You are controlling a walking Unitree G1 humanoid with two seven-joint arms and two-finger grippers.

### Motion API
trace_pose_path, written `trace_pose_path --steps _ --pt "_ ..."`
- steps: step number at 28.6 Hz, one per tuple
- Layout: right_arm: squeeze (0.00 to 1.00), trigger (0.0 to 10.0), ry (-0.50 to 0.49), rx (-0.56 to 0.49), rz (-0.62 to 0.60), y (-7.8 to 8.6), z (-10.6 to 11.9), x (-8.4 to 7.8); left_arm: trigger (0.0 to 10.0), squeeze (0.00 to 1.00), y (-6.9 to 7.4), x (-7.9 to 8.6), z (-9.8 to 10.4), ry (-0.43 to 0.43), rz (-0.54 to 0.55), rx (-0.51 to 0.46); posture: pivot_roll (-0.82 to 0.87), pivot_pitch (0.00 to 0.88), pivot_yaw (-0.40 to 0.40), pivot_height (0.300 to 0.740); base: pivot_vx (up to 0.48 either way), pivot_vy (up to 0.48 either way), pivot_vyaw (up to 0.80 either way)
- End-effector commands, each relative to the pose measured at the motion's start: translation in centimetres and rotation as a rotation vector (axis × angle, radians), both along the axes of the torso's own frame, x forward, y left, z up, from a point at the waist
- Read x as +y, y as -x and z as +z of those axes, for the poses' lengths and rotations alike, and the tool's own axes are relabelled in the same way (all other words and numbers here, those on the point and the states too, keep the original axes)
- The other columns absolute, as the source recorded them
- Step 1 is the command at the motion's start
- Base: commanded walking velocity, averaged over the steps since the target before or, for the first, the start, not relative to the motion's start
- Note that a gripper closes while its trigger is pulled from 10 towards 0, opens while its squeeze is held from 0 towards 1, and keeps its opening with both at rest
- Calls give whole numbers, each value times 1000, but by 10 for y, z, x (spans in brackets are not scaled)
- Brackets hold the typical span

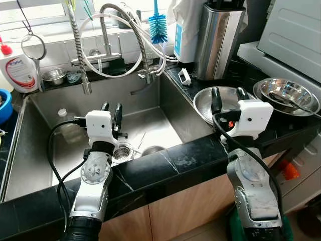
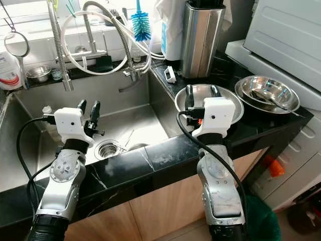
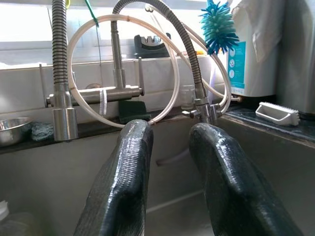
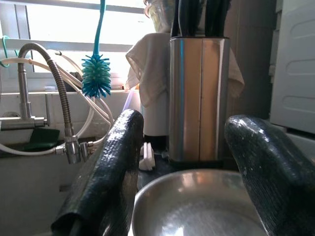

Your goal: Kitchen organization

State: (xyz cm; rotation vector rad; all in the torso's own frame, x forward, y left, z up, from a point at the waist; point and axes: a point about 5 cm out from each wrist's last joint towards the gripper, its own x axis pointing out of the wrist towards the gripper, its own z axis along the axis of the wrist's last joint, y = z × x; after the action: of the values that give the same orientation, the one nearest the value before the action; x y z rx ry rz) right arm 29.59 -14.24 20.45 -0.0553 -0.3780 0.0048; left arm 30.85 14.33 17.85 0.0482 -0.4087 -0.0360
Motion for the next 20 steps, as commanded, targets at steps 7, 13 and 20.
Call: trace_pose_path --steps 7,13,20 --pt "0 10000 14 -23 20 -1 6 5 10000 0 1 1 8 -13 1 -38 -122 0 35 740 0 0 0" --pt "0 10000 -16 -6 -12 -4 6 0 10000 0 0 1 12 -15 1 -54 -122 0 31 740 0 -271 0" --pt "0 10000 -26 0 -48 -5 8 -7 10000 0 -1 1 11 -2 -1 -49 -129 0 31 740 0 -119 -521"
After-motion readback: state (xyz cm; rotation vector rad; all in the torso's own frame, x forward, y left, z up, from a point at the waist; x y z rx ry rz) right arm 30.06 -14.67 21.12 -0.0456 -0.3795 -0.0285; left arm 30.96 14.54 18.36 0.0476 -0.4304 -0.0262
